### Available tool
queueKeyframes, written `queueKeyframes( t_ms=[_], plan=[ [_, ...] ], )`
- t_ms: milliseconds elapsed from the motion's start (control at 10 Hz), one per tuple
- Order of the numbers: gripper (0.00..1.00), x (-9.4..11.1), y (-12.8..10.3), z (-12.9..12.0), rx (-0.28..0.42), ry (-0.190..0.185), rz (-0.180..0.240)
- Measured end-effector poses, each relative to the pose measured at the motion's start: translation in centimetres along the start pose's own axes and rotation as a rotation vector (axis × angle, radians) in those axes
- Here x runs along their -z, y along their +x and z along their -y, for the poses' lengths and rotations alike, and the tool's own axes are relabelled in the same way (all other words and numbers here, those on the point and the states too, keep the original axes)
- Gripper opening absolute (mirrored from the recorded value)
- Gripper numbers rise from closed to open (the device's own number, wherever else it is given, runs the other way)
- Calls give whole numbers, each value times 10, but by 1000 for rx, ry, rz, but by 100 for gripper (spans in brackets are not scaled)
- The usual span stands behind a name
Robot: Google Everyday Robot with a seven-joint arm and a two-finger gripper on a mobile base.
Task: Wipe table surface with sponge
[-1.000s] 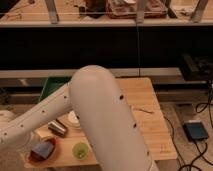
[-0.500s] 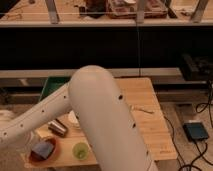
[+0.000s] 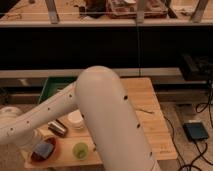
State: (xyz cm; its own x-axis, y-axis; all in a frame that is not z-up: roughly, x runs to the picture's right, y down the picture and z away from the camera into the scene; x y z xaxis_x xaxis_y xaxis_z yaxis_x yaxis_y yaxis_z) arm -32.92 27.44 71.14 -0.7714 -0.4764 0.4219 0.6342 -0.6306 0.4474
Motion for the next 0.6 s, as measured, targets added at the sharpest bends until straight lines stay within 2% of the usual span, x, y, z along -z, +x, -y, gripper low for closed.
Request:
queueKeyframes(
  t_ms=[200, 600],
  plan=[
    [80, -9, 5, 1, 2, 16, 8],
    [80, -16, 8, 1, -3, 10, 24]
  ],
)
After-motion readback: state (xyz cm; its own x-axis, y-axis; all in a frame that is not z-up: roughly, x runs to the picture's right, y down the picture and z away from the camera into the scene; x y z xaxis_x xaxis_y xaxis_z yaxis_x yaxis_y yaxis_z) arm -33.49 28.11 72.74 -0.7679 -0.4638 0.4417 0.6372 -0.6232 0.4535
